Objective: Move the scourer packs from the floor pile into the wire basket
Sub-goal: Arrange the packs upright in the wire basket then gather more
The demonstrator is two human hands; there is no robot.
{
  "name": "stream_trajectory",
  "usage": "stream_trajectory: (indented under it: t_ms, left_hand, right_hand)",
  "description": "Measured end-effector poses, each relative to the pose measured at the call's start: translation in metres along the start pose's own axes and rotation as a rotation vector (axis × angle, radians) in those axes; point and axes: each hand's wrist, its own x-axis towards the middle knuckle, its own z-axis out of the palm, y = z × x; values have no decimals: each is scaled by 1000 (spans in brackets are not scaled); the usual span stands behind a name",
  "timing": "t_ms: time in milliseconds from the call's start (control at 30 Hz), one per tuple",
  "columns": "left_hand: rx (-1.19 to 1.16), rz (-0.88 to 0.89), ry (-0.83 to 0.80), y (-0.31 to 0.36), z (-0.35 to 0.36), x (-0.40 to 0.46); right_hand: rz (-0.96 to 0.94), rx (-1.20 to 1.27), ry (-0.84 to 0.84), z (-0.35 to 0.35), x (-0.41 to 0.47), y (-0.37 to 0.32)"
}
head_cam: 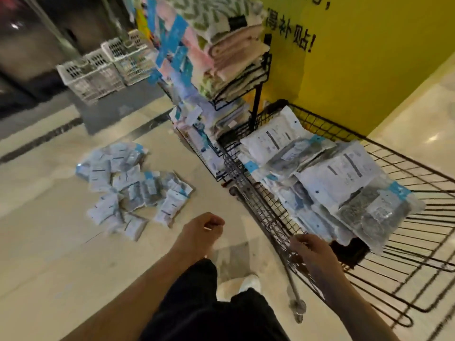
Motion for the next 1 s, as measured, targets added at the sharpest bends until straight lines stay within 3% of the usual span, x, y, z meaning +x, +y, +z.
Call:
stream_trajectory:
  t_ms: [133,300,467,567,767,1000]
  left_hand:
    - [-34,14,-25,-33,-19,-39]
    - [-134,-90,19,-103,-63,-80]
    - [-293,-211,98,-205,-125,-104]
    - [-389,-342,242,-289,-172,-120]
    - [-690,-564,499,-443,-247,-180]
    - [-971,-786,667,-548,-296,-228]
  right_hand:
    - [32,-116,-85,27,-3,-5]
    - [123,-241,-85,82,7,-7]
    - [144,-348,-121,171,11,-21]
    - [119,-409,-168,244,-2,-43]
    - [-28,-500,-404,418,-51,-77]
    - [-273,-723,-827,563,-135,-116]
